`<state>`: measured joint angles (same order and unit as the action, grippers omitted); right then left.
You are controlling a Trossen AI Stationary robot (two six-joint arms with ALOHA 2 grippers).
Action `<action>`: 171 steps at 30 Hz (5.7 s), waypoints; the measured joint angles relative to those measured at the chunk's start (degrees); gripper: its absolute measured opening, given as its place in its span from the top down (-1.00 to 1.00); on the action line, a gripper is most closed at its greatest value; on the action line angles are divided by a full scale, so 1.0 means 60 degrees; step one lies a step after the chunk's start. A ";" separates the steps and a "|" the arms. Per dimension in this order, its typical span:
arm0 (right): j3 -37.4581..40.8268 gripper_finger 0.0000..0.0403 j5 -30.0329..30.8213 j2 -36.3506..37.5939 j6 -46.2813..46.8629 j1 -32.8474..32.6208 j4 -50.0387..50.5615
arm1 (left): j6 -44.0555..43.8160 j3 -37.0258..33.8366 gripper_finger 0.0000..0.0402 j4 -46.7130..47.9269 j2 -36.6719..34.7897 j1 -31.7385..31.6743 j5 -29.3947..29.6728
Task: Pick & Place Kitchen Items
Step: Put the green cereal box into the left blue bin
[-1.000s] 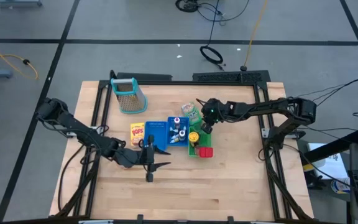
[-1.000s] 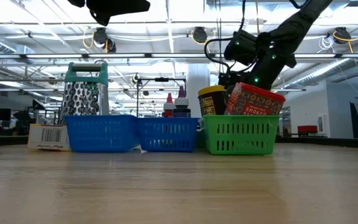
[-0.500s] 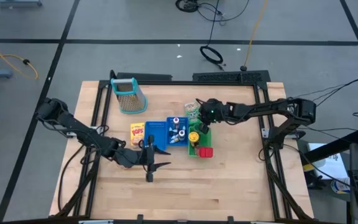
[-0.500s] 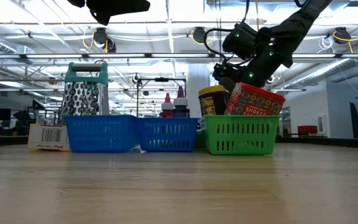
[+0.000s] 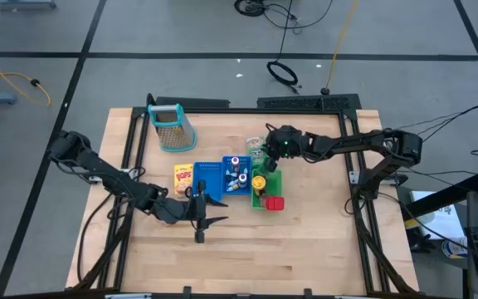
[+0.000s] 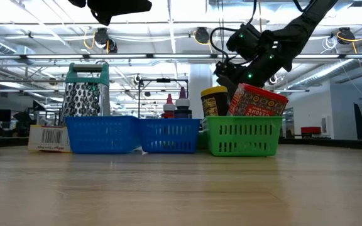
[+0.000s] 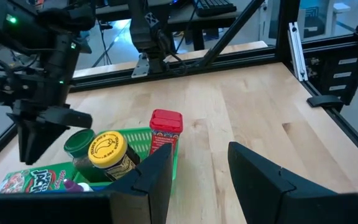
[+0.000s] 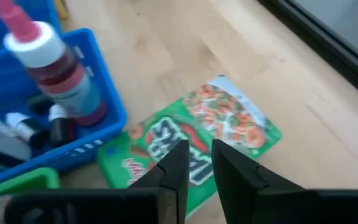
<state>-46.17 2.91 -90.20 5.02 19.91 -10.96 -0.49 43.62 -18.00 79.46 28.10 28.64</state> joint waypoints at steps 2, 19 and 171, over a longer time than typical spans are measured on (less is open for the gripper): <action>0.0000 0.70 -0.0002 -0.0191 0.0043 0.0067 -0.0159 | 0.0002 0.0000 0.21 -0.0001 0.0000 0.0000 0.0000; 0.0007 0.70 -0.0550 -0.1089 0.0084 0.0683 -0.1190 | 0.0061 0.0000 0.21 0.0068 0.0000 -0.0057 -0.0018; 0.3496 -0.24 0.0235 0.1778 0.3977 0.1601 -0.1498 | -0.0288 0.0004 0.21 0.0280 0.0004 -0.0205 -0.0036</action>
<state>-25.20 4.32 -79.53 28.88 29.52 -19.95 -2.22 43.64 -16.32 79.48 26.87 28.42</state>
